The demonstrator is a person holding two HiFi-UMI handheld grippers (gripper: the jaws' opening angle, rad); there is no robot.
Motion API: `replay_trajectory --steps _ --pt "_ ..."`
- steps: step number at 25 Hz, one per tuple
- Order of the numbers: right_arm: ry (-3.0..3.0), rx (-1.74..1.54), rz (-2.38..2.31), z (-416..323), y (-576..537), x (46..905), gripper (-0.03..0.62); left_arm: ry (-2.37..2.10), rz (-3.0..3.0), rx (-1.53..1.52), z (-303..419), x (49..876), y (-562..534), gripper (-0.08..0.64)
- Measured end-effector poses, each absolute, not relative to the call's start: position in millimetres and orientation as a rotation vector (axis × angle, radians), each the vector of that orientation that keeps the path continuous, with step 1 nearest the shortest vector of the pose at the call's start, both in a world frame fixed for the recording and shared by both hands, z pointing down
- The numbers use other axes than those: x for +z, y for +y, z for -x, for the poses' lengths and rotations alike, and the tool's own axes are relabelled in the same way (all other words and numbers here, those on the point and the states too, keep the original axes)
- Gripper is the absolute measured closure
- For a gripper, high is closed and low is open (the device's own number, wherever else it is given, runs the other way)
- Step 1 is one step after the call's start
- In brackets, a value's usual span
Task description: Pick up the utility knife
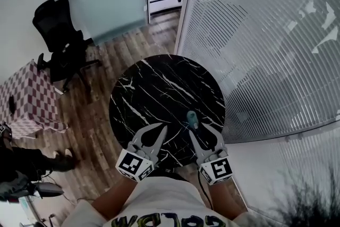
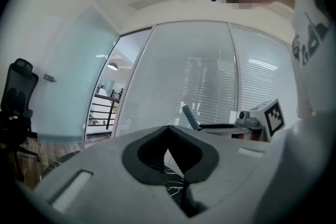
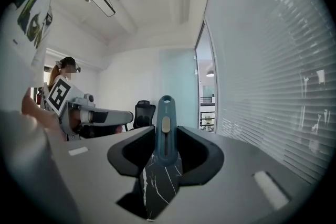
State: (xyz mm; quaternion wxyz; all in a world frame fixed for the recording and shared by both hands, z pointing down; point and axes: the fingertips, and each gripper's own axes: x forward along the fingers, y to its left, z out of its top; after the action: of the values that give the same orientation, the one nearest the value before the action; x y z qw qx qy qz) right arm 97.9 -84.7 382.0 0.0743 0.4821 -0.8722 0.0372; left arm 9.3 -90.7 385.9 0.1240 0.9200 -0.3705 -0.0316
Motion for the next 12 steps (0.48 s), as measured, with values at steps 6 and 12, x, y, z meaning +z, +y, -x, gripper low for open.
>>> replay_trajectory --steps 6,12 --pt "-2.686 0.024 -1.458 -91.4 -69.4 330.0 0.459 -1.073 -2.718 -0.160 -7.2 338.8 -84.5 0.555" --pt "-2.734 -0.059 -1.448 -85.6 -56.0 294.4 0.459 -1.063 -2.748 -0.198 -8.8 305.5 -72.6 0.555"
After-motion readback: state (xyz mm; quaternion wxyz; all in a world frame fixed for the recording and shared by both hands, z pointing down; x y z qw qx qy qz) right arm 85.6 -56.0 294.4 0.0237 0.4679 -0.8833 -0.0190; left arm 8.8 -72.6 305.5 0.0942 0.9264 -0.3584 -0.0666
